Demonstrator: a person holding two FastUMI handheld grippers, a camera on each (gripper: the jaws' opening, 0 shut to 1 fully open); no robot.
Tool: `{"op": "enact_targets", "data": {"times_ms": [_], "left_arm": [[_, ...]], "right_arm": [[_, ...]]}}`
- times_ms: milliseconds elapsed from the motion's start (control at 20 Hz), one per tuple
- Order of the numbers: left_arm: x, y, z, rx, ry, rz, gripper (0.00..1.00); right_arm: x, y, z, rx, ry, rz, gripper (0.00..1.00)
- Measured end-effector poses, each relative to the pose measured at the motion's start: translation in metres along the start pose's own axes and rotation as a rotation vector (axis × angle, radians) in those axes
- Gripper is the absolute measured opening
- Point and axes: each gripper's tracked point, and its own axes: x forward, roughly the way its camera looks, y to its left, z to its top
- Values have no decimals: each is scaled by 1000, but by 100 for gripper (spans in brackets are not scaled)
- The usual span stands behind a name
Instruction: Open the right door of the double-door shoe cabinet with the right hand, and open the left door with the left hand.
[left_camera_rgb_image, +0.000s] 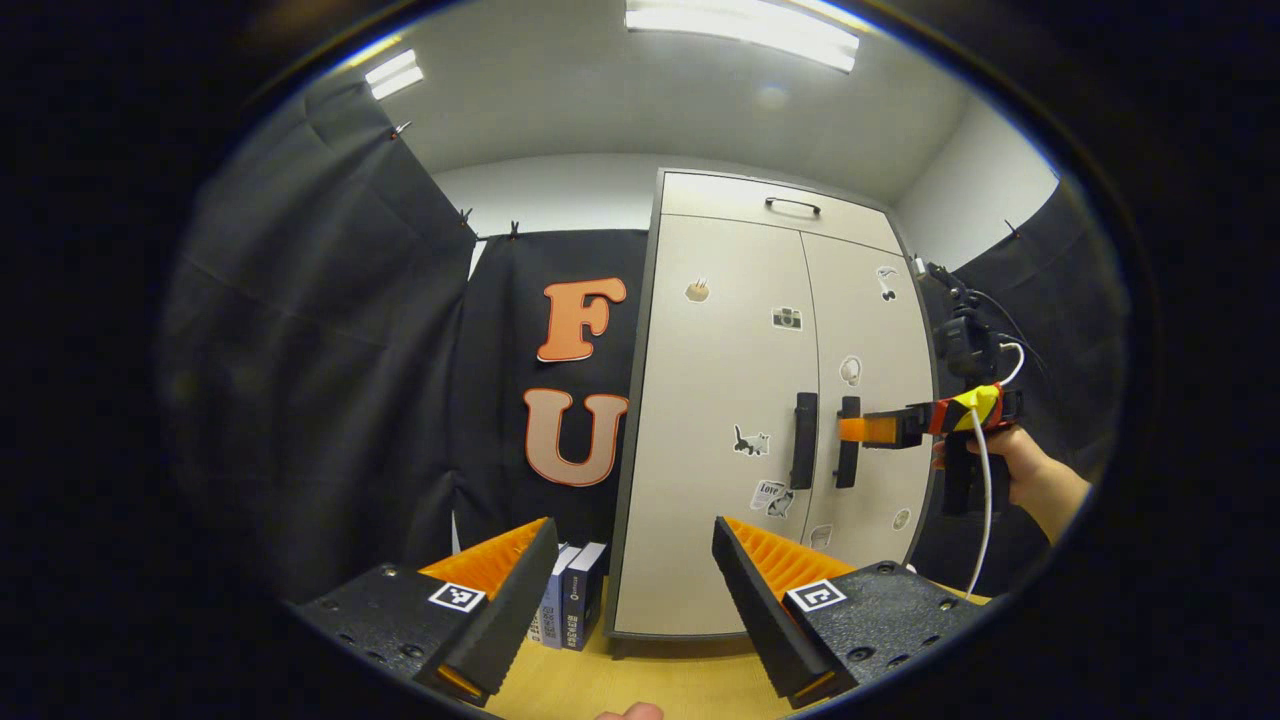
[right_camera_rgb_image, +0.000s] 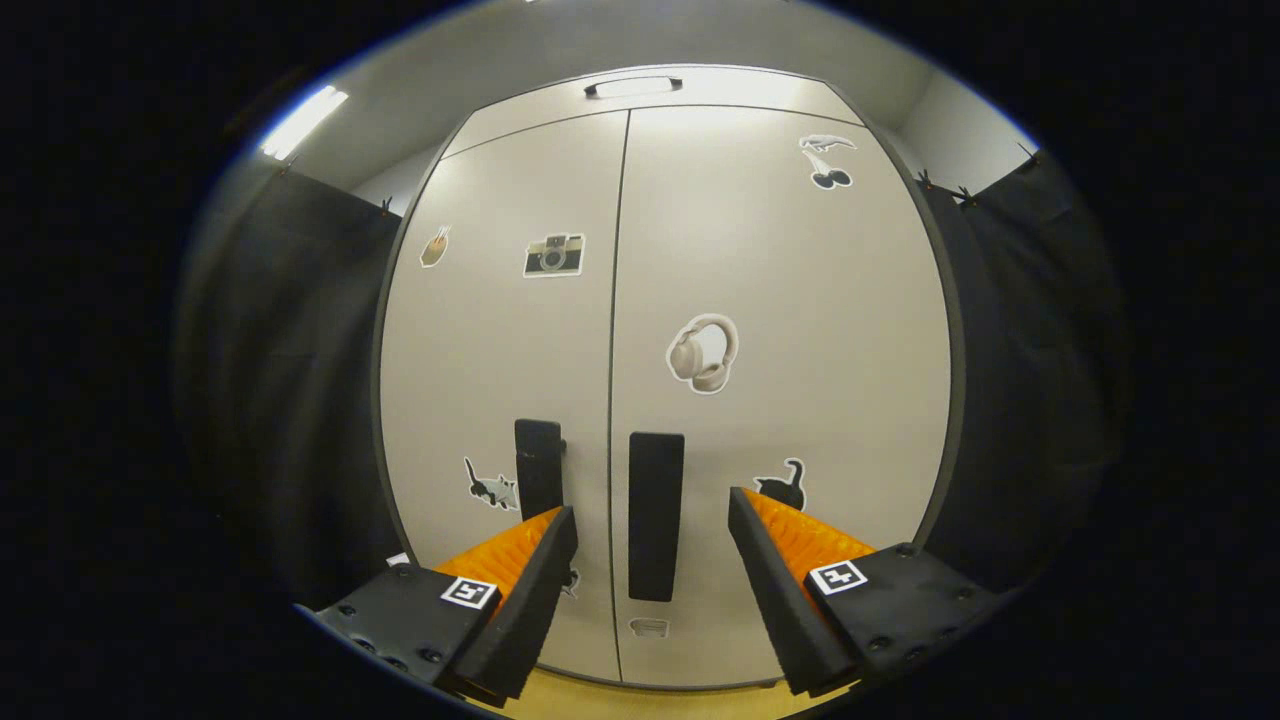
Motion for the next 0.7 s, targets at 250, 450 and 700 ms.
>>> {"op": "enact_targets", "data": {"times_ms": [250,450,700], "left_arm": [[-2,5,-2,-41,-4,3,97],[-1,14,-5,-31,-3,10,94],[-4,14,-1,-39,-29,7,94]], "right_arm": [[38,-13,-10,58,35,-56,94],[43,-18,-7,27,11,-77,77],[38,-3,-14,59,25,-46,47]]}}
